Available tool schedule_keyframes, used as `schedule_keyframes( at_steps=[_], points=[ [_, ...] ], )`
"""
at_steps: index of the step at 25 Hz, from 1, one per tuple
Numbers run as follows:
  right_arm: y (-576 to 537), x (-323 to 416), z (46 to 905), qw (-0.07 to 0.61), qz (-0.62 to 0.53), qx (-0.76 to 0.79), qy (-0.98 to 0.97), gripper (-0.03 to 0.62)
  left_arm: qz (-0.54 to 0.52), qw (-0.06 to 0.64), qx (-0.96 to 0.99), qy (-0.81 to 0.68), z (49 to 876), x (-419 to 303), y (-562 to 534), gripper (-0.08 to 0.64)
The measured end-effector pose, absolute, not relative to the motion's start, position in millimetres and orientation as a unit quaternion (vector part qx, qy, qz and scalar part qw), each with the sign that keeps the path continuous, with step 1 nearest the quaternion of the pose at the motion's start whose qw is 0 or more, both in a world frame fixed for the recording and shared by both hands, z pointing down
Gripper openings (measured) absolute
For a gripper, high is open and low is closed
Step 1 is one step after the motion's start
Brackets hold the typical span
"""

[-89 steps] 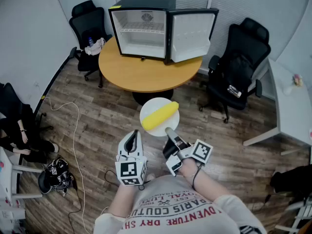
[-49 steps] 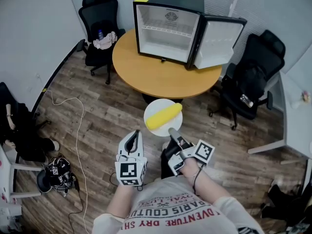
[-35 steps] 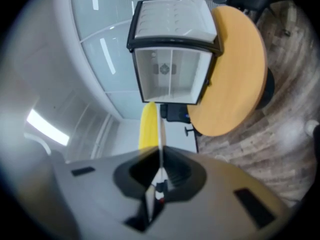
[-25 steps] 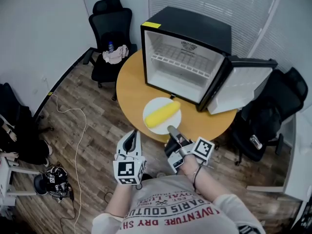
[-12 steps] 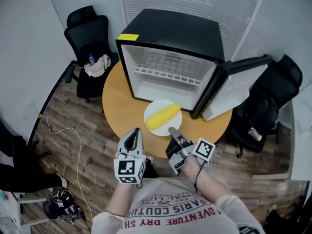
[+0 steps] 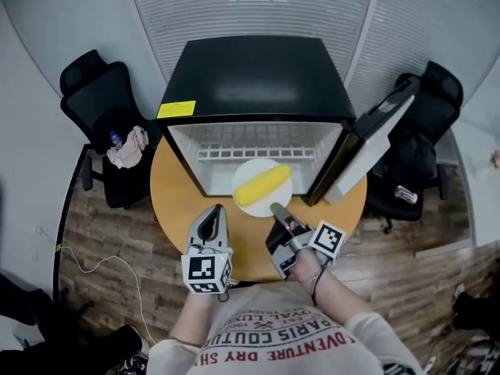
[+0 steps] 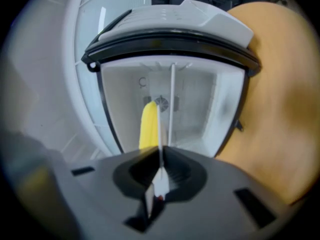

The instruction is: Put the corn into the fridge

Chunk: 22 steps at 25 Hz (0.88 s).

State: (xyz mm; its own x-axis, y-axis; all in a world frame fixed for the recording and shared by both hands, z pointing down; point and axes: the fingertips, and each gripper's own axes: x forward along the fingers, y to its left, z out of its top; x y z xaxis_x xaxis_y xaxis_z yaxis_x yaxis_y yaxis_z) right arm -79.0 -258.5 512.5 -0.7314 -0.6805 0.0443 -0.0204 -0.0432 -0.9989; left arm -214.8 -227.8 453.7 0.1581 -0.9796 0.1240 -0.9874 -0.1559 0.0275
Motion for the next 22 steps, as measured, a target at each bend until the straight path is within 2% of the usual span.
schedule_keyframes(
  at_steps=[8,22],
  points=[
    [-304,-93,515,0.283,-0.652,-0.320,0.627,0.038,0.043,0.045,0.800,-0.596,457,-228,-282,0.032],
    [-344,-109,527,0.290,-0.646,-0.372,0.600,0.043,0.041,0.054,0.822,-0.566,476,-246,-328,0.032]
  ],
)
